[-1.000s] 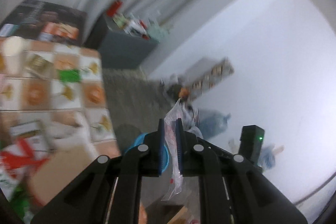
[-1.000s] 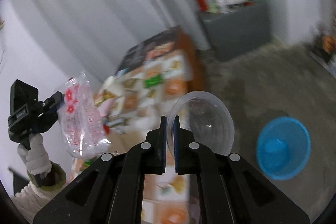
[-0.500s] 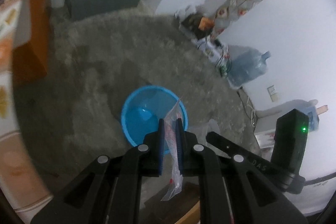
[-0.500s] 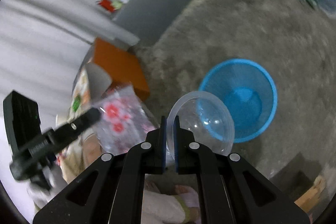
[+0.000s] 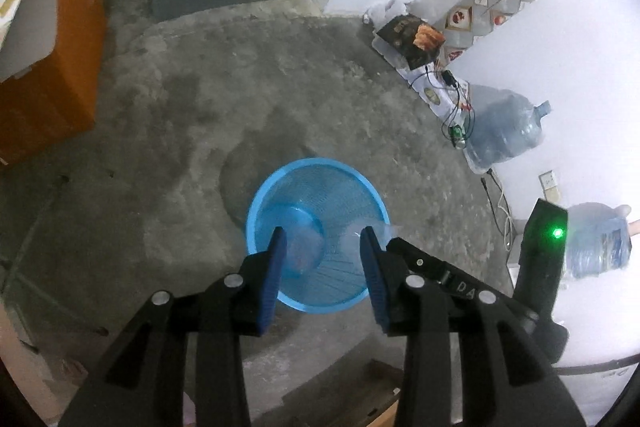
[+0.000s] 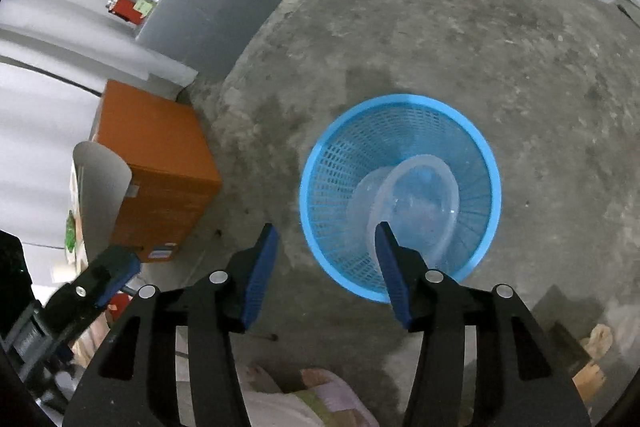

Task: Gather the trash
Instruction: 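Move both open tools back over the table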

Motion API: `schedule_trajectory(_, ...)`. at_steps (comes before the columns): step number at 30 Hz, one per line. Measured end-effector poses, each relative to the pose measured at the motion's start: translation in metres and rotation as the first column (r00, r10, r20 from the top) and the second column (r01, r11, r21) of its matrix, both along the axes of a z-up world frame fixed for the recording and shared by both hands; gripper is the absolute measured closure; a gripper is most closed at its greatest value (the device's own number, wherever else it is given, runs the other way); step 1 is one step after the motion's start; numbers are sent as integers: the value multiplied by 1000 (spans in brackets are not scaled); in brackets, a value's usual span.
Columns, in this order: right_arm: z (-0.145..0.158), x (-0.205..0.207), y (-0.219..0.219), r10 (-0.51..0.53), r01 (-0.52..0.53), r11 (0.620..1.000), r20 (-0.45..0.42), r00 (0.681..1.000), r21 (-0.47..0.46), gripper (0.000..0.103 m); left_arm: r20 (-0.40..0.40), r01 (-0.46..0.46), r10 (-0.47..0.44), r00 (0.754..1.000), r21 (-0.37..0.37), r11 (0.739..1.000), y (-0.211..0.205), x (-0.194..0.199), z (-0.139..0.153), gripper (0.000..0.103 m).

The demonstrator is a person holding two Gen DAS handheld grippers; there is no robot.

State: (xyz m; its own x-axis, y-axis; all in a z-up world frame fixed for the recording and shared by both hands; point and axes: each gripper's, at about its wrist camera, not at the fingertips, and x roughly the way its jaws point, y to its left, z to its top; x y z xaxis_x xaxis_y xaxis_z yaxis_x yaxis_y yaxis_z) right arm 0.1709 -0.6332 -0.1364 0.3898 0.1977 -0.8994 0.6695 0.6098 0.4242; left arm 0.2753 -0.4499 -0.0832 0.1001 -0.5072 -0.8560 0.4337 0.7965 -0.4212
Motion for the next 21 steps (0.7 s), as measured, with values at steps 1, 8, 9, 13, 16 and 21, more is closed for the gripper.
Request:
schedule_trajectory(1,1,-1,1,5,-5,1000,-1,1000,-14,53,2,-1,1,1000,-6,1000,5,2,4,66)
schedule_trajectory(8,6,-5,2,16,-15,998,6,1000,-59,49,38,5,-3,999,-59,998,44,-2,40,66)
schedule_trajectory(9,9,-5,3,16,-15,998,14,1000,-62,49,43,9,-7,999,-63,998,51,-3,47,66)
schedule_trajectory(13,41,-10,21,72,-60,985,70,995,-161,49,76,28,-22,997,-78,997,80,-16,76,65)
schedule_trajectory(16,78,-16,44,147,-105,952,126,981,-287,49,116,49,-43,992,-43,998,106,-30,92,60)
schedule_trajectory(21,158,-41,99,293,-115,834,256,921,-539,17,115,42,-40,993,-20,999,161,-54,113,60)
